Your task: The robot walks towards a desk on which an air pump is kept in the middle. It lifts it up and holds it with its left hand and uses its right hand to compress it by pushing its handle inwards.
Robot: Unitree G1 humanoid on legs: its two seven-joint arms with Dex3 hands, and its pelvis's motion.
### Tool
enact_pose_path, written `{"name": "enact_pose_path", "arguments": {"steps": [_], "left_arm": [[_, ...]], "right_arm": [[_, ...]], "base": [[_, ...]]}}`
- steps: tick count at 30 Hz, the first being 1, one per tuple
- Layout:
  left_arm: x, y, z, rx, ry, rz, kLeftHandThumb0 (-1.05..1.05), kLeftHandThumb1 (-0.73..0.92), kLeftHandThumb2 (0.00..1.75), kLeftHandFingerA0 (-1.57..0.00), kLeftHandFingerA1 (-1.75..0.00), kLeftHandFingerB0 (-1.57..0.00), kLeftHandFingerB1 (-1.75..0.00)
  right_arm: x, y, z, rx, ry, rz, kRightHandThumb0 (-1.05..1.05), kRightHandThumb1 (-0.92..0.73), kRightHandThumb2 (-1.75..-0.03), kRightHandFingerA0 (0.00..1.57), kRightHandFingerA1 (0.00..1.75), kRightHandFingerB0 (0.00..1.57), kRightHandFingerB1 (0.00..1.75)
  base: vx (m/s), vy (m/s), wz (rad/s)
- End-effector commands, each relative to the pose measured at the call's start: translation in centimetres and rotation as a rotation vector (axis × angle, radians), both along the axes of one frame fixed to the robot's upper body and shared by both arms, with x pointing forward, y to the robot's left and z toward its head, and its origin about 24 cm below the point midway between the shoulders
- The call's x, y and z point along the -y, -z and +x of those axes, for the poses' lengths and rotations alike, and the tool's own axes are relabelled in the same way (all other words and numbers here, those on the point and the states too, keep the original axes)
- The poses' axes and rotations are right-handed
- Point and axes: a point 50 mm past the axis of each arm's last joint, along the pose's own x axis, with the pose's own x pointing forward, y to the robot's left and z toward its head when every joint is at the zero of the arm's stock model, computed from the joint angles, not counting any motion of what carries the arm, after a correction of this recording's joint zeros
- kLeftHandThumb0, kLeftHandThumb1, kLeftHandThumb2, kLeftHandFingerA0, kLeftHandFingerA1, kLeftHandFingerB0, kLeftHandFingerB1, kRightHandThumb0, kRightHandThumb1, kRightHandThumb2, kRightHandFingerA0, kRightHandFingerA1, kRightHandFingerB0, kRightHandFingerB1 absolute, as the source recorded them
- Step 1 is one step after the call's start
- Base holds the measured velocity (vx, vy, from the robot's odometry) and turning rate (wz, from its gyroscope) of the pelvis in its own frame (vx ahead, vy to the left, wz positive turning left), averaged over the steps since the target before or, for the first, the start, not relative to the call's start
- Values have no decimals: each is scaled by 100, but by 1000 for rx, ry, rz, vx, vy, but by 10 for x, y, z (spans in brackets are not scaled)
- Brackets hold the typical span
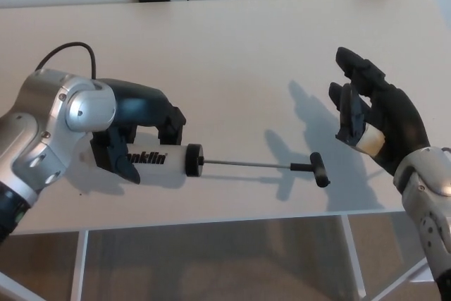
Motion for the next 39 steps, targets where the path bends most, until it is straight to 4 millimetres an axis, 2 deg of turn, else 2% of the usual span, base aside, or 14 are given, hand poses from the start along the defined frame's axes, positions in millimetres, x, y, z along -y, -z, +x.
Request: {"name": "enact_pose_path", "arguments": {"steps": [1,2,5,6,14,20,23,25,34,35,36,37,38,39], "left_arm": [[-3,0,-2,2,-6,-6,-13,77,68,-85,-132,-68,-119],[-3,1,-2,-2,-6,-7,-10,79,63,-83,-130,-67,-119],[-1,2,-3,-5,-5,-7,-14,76,67,-81,-136,-67,-122],[-1,1,-3,-3,-4,-8,-9,75,65,-79,-136,-66,-122],[0,-1,-1,4,-16,-23,-13,76,67,-83,-137,-68,-122],[1,2,-2,6,-18,-32,-13,79,64,-83,-139,-63,-127],[2,3,-1,11,-13,-26,-13,79,63,-83,-134,-64,-123],[3,4,-1,12,-9,-24,-12,79,63,-84,-134,-65,-124],[8,6,0,10,-9,-22,-14,79,63,-86,-132,-63,-125],[11,6,0,18,-3,-26,-19,78,63,-95,-109,-68,-103],[13,6,0,24,1,-29,-19,78,63,-95,-109,-68,-103],[18,5,1,38,0,-35,-22,76,62,-91,-66,-72,-57],[21,5,2,48,-1,-40,-22,76,62,-91,-66,-72,-57],[28,4,3,58,-5,-51,-26,79,63,-83,-50,-67,-45]], "right_arm": [[2,11,-8,-29,39,137,-86,-73,-93,0,12,0,14],[2,15,-11,-40,51,173,-87,-72,-93,0,14,0,14],[1,22,-16,-61,65,252,-86,-71,-94,0,13,0,14],[-1,23,-17,-65,64,279,-82,-76,-115,0,19,0,17],[-5,24,-20,-72,55,301,-83,-78,-115,0,18,0,15],[-7,27,-22,-85,64,316,-84,-76,-115,0,18,0,15],[-7,26,-22,-85,62,316,-84,-75,-115,0,18,0,16],[-7,25,-21,-81,58,307,-87,-79,-116,0,15,0,13],[-7,23,-20,-72,58,299,-82,-76,-115,0,19,0,17],[-8,23,-20,-71,64,302,-81,-75,-114,0,21,0,19],[-9,23,-20,-69,69,303,-81,-75,-114,0,21,0,19],[-11,22,-19,-65,82,307,-84,-78,-114,0,22,4,19],[-13,22,-19,-62,92,310,-84,-78,-114,0,22,4,19],[-16,21,-18,-51,103,311,-89,-82,-114,6,22,7,17]], "base": [[0,0,0],[0,0,0],[0,0,0],[0,0,0],[0,0,0],[0,0,0],[0,0,0],[0,0,0],[0,0,0],[0,0,0],[0,0,0],[0,0,0],[0,0,0],[0,0,0]]}}
